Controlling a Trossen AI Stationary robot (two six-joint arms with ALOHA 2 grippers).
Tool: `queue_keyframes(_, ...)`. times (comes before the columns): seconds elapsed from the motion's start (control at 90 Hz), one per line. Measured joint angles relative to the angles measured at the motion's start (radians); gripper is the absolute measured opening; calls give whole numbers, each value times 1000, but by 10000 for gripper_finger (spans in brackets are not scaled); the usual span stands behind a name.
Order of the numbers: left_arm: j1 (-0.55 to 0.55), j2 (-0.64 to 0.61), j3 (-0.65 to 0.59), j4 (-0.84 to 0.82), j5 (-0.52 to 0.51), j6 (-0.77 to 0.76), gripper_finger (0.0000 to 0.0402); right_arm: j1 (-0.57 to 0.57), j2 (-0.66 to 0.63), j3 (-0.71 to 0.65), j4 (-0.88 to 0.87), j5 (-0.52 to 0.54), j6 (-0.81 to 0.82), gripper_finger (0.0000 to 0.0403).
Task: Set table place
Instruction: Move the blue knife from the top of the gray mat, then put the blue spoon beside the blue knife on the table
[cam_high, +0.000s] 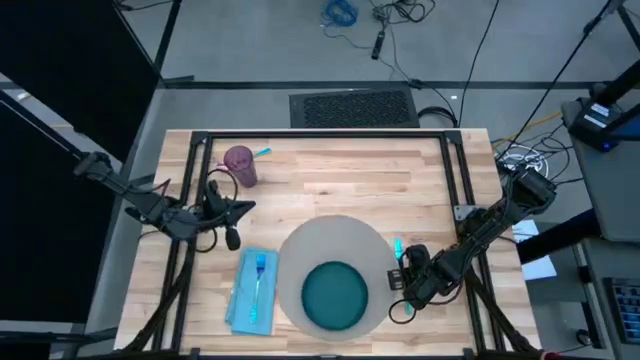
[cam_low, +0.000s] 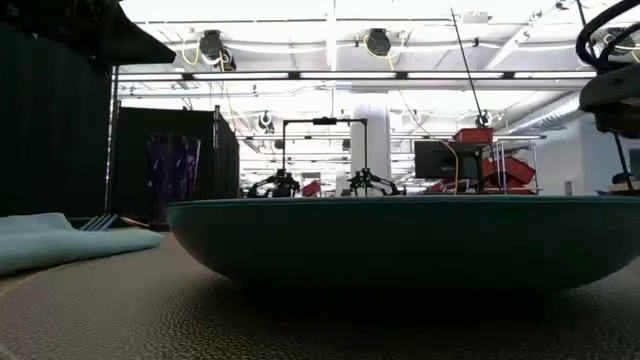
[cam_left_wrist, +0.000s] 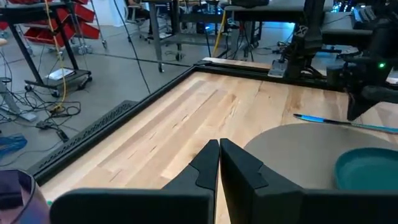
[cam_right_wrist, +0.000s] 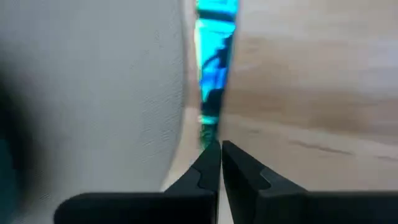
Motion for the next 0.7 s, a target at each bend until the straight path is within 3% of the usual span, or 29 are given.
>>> queue_keyframes(0.4, 0, 0, 0, 11, 0, -1, 0, -6, -1, 18, -4, 10, -71, 0)
queue_keyframes(0.7, 0, 0, 94, 7, -5, 55, 0, -90, -26, 21, -65, 90, -360, 0)
